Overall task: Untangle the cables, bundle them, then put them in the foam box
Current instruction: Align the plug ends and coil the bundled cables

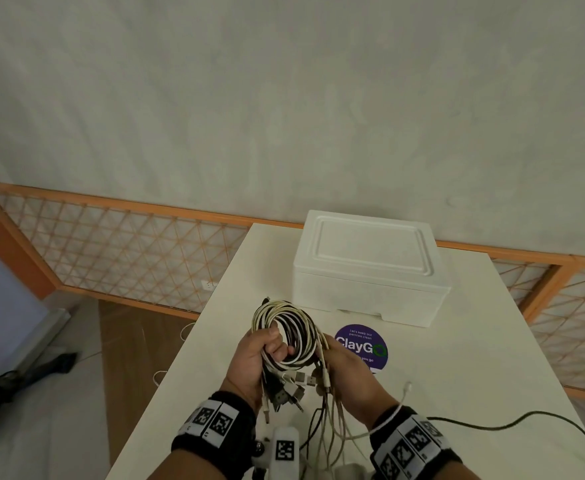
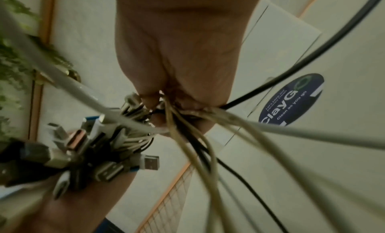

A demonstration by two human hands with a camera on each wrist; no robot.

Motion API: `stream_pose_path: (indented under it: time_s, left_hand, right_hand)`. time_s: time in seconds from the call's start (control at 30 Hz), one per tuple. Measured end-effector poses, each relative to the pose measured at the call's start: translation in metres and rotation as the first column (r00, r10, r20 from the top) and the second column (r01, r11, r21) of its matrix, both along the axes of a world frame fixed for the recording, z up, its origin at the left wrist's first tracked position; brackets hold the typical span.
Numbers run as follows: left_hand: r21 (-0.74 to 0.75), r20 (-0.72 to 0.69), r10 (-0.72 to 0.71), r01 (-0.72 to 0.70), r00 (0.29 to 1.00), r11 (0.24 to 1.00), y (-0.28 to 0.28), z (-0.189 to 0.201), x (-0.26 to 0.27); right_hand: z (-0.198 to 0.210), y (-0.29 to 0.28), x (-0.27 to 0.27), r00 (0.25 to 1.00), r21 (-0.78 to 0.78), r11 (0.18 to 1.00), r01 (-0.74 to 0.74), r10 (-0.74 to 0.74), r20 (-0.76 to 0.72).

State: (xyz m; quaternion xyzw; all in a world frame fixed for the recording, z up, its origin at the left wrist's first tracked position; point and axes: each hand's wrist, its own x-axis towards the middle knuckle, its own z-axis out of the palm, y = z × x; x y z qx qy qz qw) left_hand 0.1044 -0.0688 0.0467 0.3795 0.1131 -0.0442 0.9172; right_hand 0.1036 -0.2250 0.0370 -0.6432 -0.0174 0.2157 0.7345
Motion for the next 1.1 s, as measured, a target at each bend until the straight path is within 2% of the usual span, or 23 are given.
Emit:
stream_pose_path:
  time_s: [0.07,0.1,0.23,0.37,0.57,0.67,0.73,0.83,0.9,1.0,1.07,1.1]
  left_hand:
    - [-0.008,0.002,0.005,-0.005,1.000,1.000,0.002,0.001,0.001]
    - [-0.013,-0.003,0.008,-0.008,1.000,1.000,0.003,0.001,0.001]
    - [-0.082,-0.016,0.008,-0.009,1.000,0.997,0.001,0.009,-0.002]
    - [-0.139,-0.024,0.024,-0.027,0.999,0.990,-0.002,0.012,-0.006]
    - [-0.100,-0.009,0.012,-0.013,1.000,0.995,-0.007,0.009,-0.002]
    - [-0.023,-0.027,0.027,-0.027,0.999,0.999,-0.003,-0.002,0.004]
    - [0.003,-0.049,0.006,-0.006,0.999,1.000,-0.001,-0.005,0.004]
    - [0.021,-0.068,-0.046,0.047,0.997,0.999,-0.001,-0.001,0.001]
    - [0.030,-0.057,-0.040,0.041,0.998,0.999,-0.001,0.004,0.001]
    - [0.026,-0.037,-0.023,0.024,0.999,0.999,0.000,0.007,0.003]
    - [0.016,-0.030,-0.025,0.026,0.999,1.000,0.001,0.006,0.004]
    - [0.010,-0.031,-0.032,0.032,0.999,0.999,0.002,0.005,0.004]
  right_hand:
    - [0.003,-0.001,0.003,0.997,0.163,0.986,0.019,-0.007,-0.077]
    - [0.005,0.000,0.003,0.998,0.171,0.985,0.009,0.003,-0.067]
    - [0.004,0.006,0.004,0.994,-0.087,0.996,-0.021,0.030,0.108]
    - [-0.005,0.012,0.005,0.957,-0.300,0.954,0.001,0.086,0.276]
    - [-0.022,0.025,0.007,0.969,-0.383,0.923,0.021,0.077,0.237]
    - [-0.019,0.021,0.010,0.919,-0.548,0.836,0.003,0.214,0.330]
    - [-0.016,0.017,0.011,0.881,-0.581,0.814,0.007,0.270,0.390]
    - [-0.013,0.014,0.010,0.848,-0.565,0.825,-0.016,0.311,0.430]
    - [-0.011,0.012,0.008,0.872,-0.499,0.866,-0.022,0.261,0.414]
    - [-0.008,0.009,0.006,0.924,-0.304,0.950,-0.066,0.174,0.341]
    - [-0.003,0.009,0.005,0.955,-0.226,0.968,-0.108,0.164,0.248]
    - [-0.001,0.008,0.006,0.955,-0.240,0.963,-0.122,0.180,0.238]
